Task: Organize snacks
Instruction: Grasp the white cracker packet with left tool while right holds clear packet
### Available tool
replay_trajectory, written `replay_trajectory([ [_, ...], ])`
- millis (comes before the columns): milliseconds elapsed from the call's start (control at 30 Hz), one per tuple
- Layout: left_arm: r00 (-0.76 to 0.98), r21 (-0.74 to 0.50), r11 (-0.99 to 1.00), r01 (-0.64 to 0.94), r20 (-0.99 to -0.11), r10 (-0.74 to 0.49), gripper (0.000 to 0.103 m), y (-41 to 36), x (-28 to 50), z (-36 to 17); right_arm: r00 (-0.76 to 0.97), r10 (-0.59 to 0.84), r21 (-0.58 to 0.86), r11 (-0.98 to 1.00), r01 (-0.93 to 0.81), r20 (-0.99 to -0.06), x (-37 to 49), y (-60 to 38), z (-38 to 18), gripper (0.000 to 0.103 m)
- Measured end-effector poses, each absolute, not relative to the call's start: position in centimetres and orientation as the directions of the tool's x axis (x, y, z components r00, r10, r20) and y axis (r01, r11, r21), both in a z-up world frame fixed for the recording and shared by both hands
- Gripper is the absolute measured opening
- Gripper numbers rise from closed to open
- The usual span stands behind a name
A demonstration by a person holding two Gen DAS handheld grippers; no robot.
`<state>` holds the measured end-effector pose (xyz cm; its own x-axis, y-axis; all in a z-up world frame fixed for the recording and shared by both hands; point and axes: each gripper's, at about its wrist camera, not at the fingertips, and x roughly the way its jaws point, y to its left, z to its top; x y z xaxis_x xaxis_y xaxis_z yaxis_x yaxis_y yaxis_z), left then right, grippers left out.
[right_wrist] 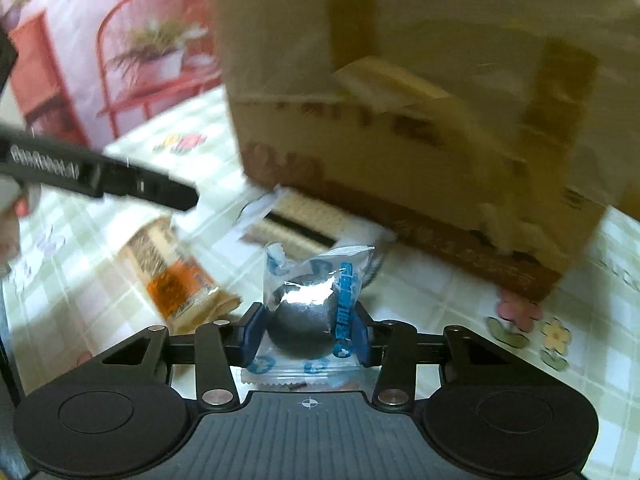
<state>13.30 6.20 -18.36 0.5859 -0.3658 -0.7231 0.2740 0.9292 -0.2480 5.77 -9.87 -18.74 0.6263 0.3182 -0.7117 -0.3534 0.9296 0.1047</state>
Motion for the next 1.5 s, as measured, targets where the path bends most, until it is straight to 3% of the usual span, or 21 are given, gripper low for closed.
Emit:
replay_trajectory([
  [167, 0.578, -0.256, 0.92, 0.297, -0.718, -0.387, 0.064, 4.8, 14.1, -18.8, 0.718, 0.261, 0.148, 0.965, -0.217, -0.645, 4.6, -13.9, -18.8, 0.041],
  [467, 0.55, -0.217, 0.927, 0.306, -0.755, -0.358, 0.064, 2.3, 17.4, -21.2, 0.773, 0.119, 0.149, 0.988, -0.032, -0.623, 3.9, -18.9, -20.2, 0.041],
  [700, 0.501, -0.255, 0.919, 0.301, -0.778, -0.379, 0.064, 1.2, 17.5, -22.7, 0.77, 0.121, 0.176, 0.984, -0.012, -0.627, 3.7, -19.7, -21.3, 0.041],
  [1000, 0.407, -0.316, 0.842, 0.437, -0.766, -0.498, 0.063, -1.7, 14.9, -23.1, 0.772, 0.129, 0.192, 0.981, -0.009, -0.623, 3.5, -19.6, -21.6, 0.041],
  [1500, 0.478, -0.189, 0.849, 0.494, -0.756, -0.447, 0.064, -2.8, 14.9, -21.6, 0.775, 0.138, 0.191, 0.981, -0.022, -0.617, 3.1, -19.1, -21.2, 0.041],
])
